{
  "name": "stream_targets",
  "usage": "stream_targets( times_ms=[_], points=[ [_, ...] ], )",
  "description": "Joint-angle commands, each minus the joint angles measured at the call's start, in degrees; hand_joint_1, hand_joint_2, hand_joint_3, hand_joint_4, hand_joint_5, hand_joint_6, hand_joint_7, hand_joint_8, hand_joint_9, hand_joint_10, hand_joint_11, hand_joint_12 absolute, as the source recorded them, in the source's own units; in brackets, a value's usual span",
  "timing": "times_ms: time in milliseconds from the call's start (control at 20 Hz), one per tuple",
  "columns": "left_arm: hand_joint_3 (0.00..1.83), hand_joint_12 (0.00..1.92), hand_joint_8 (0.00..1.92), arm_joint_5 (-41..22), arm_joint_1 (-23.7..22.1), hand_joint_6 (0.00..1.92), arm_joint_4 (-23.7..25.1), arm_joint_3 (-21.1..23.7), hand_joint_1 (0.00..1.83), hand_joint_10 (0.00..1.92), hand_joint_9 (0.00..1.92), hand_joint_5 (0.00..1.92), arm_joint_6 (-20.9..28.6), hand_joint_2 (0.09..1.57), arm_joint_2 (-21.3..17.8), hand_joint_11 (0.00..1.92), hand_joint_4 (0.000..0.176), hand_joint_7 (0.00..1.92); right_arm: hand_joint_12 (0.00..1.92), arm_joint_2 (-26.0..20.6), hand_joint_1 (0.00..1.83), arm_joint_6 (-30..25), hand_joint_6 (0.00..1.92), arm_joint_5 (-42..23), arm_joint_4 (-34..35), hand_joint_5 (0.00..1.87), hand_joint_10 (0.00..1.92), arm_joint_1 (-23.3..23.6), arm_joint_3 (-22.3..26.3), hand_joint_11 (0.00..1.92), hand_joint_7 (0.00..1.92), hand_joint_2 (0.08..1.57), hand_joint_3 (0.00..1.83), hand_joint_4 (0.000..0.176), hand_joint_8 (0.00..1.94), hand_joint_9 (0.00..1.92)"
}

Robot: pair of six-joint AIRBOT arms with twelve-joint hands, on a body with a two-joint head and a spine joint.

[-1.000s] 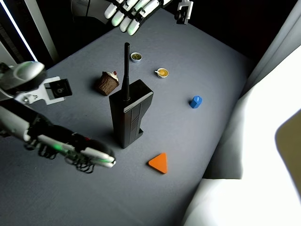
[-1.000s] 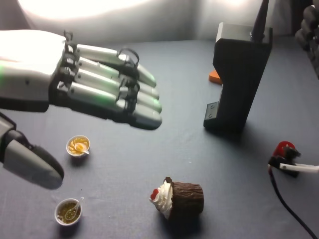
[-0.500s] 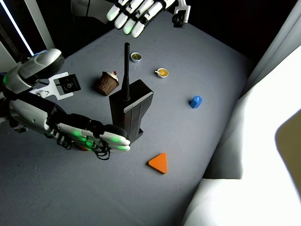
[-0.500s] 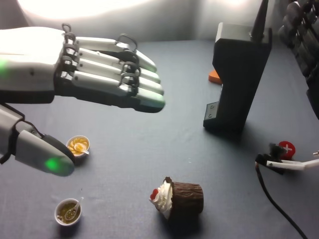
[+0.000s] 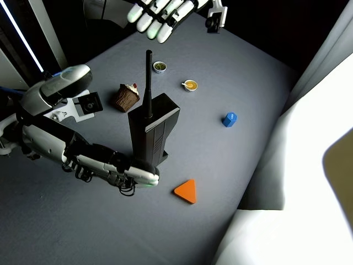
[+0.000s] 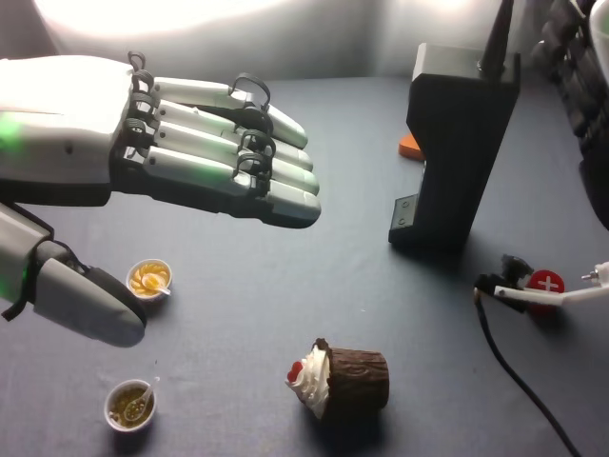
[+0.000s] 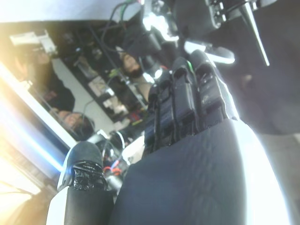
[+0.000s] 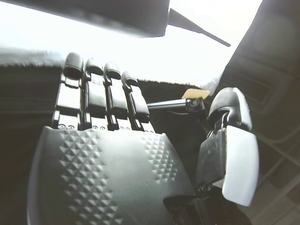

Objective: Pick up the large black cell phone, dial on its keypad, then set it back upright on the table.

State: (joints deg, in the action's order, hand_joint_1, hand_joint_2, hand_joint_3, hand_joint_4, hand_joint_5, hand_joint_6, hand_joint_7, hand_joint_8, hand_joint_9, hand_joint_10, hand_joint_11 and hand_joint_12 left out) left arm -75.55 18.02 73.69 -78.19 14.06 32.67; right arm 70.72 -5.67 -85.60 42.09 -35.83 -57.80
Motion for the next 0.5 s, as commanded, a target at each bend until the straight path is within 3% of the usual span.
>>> stream_targets(
  times_ms=[0,100,250,450],
  points=[
    [0.0,0.45,0.0,-2.7,-1.5,0.0,-5.4,0.1,0.0,0.0,0.2,0.17,0.4,1.23,-0.1,0.0,0.0,0.22,0.44,-0.2,0.43,-0.4,0.0,-6.1,-3.1,0.09,0.0,0.5,-0.5,0.0,0.13,0.92,0.0,0.0,0.0,0.12],
    [0.0,0.46,0.0,-2.7,-1.6,0.0,-5.5,0.0,0.0,0.0,0.2,0.17,0.4,1.22,-0.1,0.0,0.0,0.23,0.5,0.2,0.48,-0.4,0.0,-6.1,-3.1,0.09,0.0,0.6,-0.9,0.0,0.13,0.92,0.0,0.0,0.0,0.13],
    [0.0,0.47,0.0,-2.6,-1.6,0.0,-5.4,-0.2,0.0,0.0,0.2,0.16,0.4,1.23,-0.1,0.0,0.0,0.23,0.36,0.9,0.62,-0.4,0.0,-6.1,-3.0,0.03,0.0,0.9,-1.5,0.0,0.05,0.91,0.0,0.0,0.0,0.05],
    [0.0,0.54,0.0,-2.7,-1.6,0.0,-5.2,-0.9,0.01,0.0,0.23,0.18,0.4,1.22,0.2,0.0,0.0,0.25,0.27,1.5,0.61,-0.4,0.0,-5.8,-2.8,0.0,0.0,1.3,-2.0,0.0,0.01,0.95,0.01,0.0,0.0,0.03]
  ],
)
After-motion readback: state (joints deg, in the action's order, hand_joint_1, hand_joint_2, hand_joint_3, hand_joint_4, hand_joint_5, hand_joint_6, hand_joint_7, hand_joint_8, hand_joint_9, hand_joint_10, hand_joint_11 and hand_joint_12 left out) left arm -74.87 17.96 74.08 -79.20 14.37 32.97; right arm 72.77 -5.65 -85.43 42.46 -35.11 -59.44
